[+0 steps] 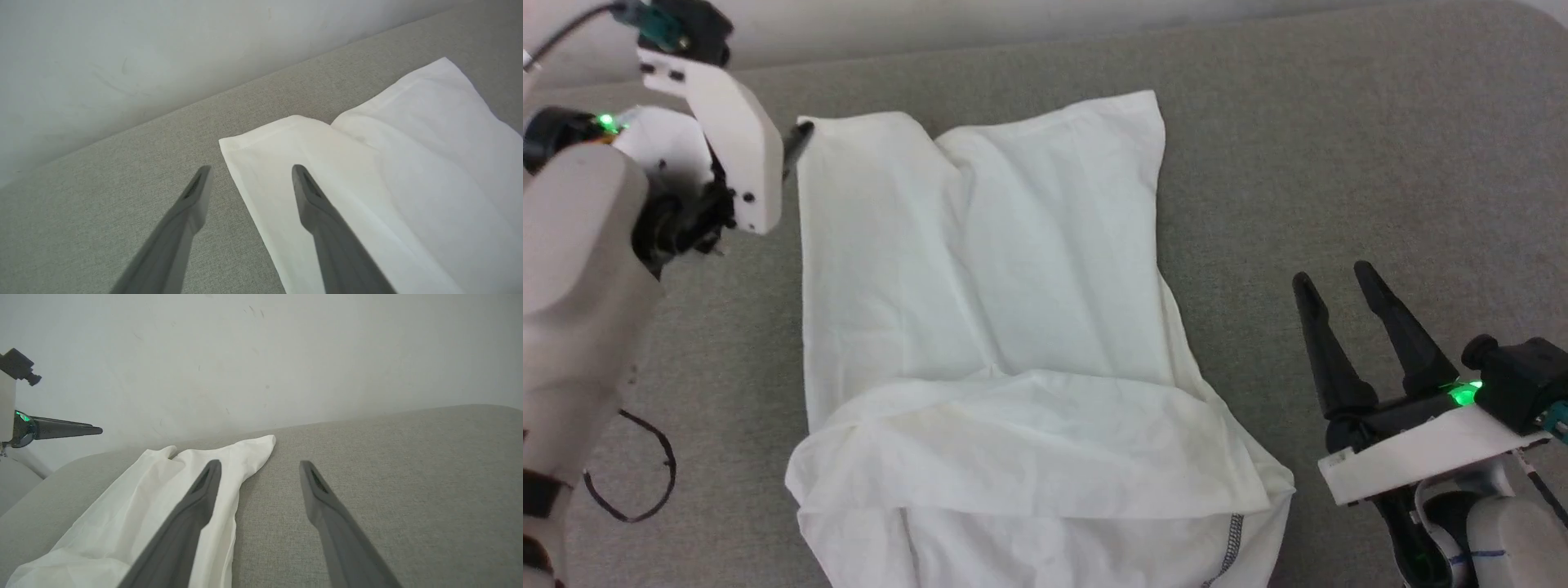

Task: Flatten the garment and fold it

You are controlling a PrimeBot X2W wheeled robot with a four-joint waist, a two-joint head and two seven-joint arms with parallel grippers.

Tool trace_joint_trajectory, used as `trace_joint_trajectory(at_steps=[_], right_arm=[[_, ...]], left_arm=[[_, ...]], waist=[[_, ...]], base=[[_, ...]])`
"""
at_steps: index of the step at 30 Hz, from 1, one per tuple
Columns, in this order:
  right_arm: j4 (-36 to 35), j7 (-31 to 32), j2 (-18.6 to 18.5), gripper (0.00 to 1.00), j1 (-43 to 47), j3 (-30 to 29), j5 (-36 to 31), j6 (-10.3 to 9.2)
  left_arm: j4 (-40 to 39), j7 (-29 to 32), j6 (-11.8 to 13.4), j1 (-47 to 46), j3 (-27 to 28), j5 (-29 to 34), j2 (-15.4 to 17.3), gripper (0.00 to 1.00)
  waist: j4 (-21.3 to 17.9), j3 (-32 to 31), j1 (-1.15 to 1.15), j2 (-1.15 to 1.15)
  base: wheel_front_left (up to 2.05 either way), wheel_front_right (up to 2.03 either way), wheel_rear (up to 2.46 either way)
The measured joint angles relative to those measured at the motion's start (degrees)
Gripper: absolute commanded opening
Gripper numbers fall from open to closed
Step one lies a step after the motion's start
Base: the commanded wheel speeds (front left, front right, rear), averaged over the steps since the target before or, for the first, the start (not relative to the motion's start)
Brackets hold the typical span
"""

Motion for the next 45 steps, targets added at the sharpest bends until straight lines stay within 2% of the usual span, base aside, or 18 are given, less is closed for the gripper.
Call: trace_joint_trajectory(at_steps=[2,6,14,21,22,23,24,29,33,40,45], right_arm=[[0.52,-1.12,-0.98,1.0,-0.24,0.38,-0.47,0.0],[1.68,-3.23,-1.18,1.0,-0.82,1.24,-0.01,0.0],[3.72,-5.82,-1.48,1.0,-2.19,1.51,0.94,0.0],[4.03,-6.3,-1.7,1.0,-2.5,1.43,0.96,0.0],[4.05,-6.28,-1.79,1.0,-2.58,1.42,0.94,0.0],[4.03,-6.26,-1.97,1.0,-2.65,1.43,0.94,0.0],[4.0,-6.24,-2.2,1.0,-2.72,1.43,0.94,0.0],[3.66,-4.53,-4.14,1.0,-3.29,1.25,1.24,0.0],[2.04,0.42,-9.22,1.0,-5.89,0.45,1.9,0.0],[1.34,18.56,-19.39,1.0,-18.59,3.79,8.36,-0.01],[7.89,32.68,-23.72,1.0,-30.54,10.6,13.3,-0.01]], left_arm=[[2.29,3.01,0.37,-2.35,1.15,-1.98,0.18,1.0],[5.56,7.01,0.71,-5.04,1.14,-1.82,2.45,1.0],[8.51,9.84,1.36,-6.87,1.86,-2.58,3.7,1.0],[8.76,11.11,3.61,-9.89,0.47,-0.4,4.79,1.0],[8.75,11.23,3.64,-9.99,0.47,-0.41,4.79,0.82],[8.59,11.05,3.64,-10.0,0.49,-0.41,4.77,0.17],[8.46,10.67,3.63,-10.01,0.47,-0.41,4.7,0.0],[8.75,6.19,3.59,-9.42,0.45,-0.41,3.6,0.0],[9.31,0.97,3.7,-7.37,0.26,0.29,2.75,0.0],[5.43,-6.48,2.01,-5.48,-0.12,0.85,0.38,0.0],[-0.38,-10.05,1.97,-4.05,-0.96,1.66,-0.99,0.0]], waist=[[-0.97,2.04,0.0,0.0],[-3.05,5.87,0.0,0.0],[-7.07,11.35,0.0,0.0],[-8.43,13.82,-0.02,0.0],[-8.37,13.93,-0.02,0.0],[-8.23,13.98,-0.02,0.0],[-8.05,14.01,-0.02,0.0],[-6.71,13.47,-0.01,0.0],[-5.27,12.02,-0.01,0.0],[-0.59,9.86,-0.01,0.0],[3.76,9.4,-0.01,0.0]], base=[[0.0,0.0,0.0],[0.0,0.0,0.0],[0.0,0.0,0.0],[0.0,0.0,0.0],[0.0,0.0,0.0],[0.0,0.0,0.0],[0.0,0.0,0.0],[0.0,0.0,0.0],[0.0,0.0,0.0],[0.0,0.0,0.0],[0.0,0.0,0.0]])
